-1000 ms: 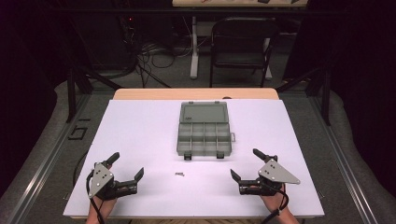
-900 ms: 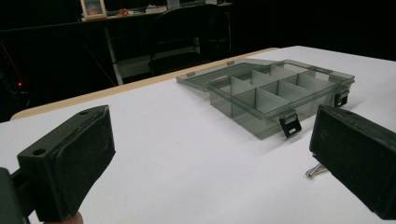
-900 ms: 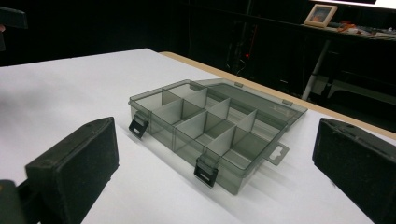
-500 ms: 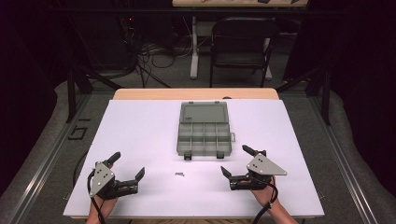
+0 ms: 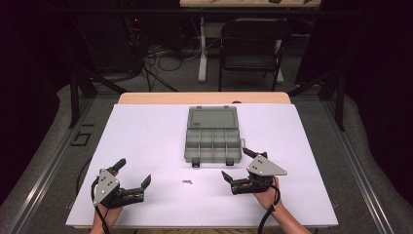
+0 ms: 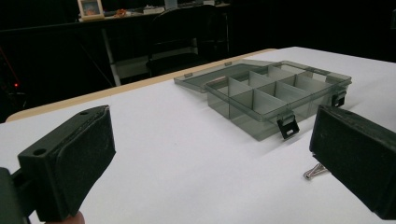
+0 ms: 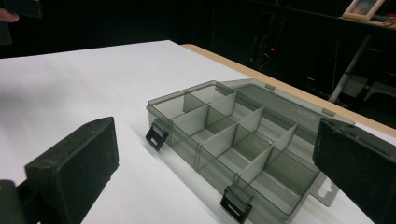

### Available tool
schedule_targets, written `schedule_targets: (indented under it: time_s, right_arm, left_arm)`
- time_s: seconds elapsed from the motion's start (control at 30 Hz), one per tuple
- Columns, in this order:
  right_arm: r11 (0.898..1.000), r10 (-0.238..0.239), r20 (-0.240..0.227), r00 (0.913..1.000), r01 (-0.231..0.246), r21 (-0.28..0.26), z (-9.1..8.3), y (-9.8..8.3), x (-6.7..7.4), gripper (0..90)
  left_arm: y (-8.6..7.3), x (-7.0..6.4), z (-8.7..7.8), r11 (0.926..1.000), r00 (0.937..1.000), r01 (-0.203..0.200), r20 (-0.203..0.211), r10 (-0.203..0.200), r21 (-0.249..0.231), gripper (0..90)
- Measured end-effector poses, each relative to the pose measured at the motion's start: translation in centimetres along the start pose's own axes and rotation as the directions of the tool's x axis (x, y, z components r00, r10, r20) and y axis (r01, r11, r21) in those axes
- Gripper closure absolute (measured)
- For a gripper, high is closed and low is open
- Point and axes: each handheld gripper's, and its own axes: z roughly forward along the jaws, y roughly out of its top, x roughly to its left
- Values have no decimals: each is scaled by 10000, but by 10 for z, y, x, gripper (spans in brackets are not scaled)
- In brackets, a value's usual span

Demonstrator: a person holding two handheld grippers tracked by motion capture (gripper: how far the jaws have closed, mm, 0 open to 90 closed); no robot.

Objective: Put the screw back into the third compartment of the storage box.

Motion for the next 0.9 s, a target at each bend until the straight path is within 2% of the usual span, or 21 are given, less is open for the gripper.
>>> schedule_targets:
  time_s: [0.27, 0.5, 0.53, 0.6, 0.63, 0.67, 0.7, 0.73, 0.77, 0.83, 0.9]
  right_arm:
    - [9992, -69, -587, 9983, 92, 385, 16, 1, 6, 0]
    - [9967, -170, -1257, 9919, 269, 772, 31, 6, 13, 0]
    - [9946, -252, -1493, 9885, 398, 962, 36, 8, 15, 0]
    - [9937, -242, -1569, 9873, 410, 1047, 38, 9, 17, 0]
    - [9909, -251, -1793, 9835, 483, 1259, 43, 12, 19, 0]
    - [9909, -251, -1793, 9835, 483, 1259, 43, 12, 19, 0]
    - [9858, -178, -2101, 9775, 523, 1596, 47, 16, 22, 0]
    - [9858, -178, -2101, 9775, 523, 1596, 47, 16, 22, 0]
    - [9787, -147, -2461, 9691, 644, 1949, 53, 19, 25, 0]
    - [9757, -134, -2557, 9667, 686, 2081, 55, 20, 27, 0]
    - [9677, -51, -2855, 9584, 768, 2403, 60, 21, 30, 0]
  left_arm:
    - [0, -1, 1, 10000, 10000, 43, 65, -43, 48, 0]
    - [0, 0, 1, 10000, 10000, 67, 65, -67, 68, 0]
    - [0, 0, 1, 9999, 9999, 61, 88, -62, 89, 0]
    - [0, 0, 2, 9999, 9999, 51, 100, -52, 110, 0]
    - [0, 0, 2, 9999, 9999, 35, 114, -37, 121, 0]
    - [0, 0, 2, 9999, 9999, 35, 114, -37, 121, 0]
    - [0, 0, 2, 9999, 9999, 38, 113, -40, 120, 0]
    - [0, 0, 2, 9999, 9999, 38, 113, -40, 120, 0]
    - [0, 1, 2, 9999, 9999, 49, 108, -50, 109, 0]
    - [0, 1, 2, 9999, 9999, 48, 104, -49, 115, 0]
    - [0, 1, 2, 9999, 9999, 51, 100, -52, 129, 0]
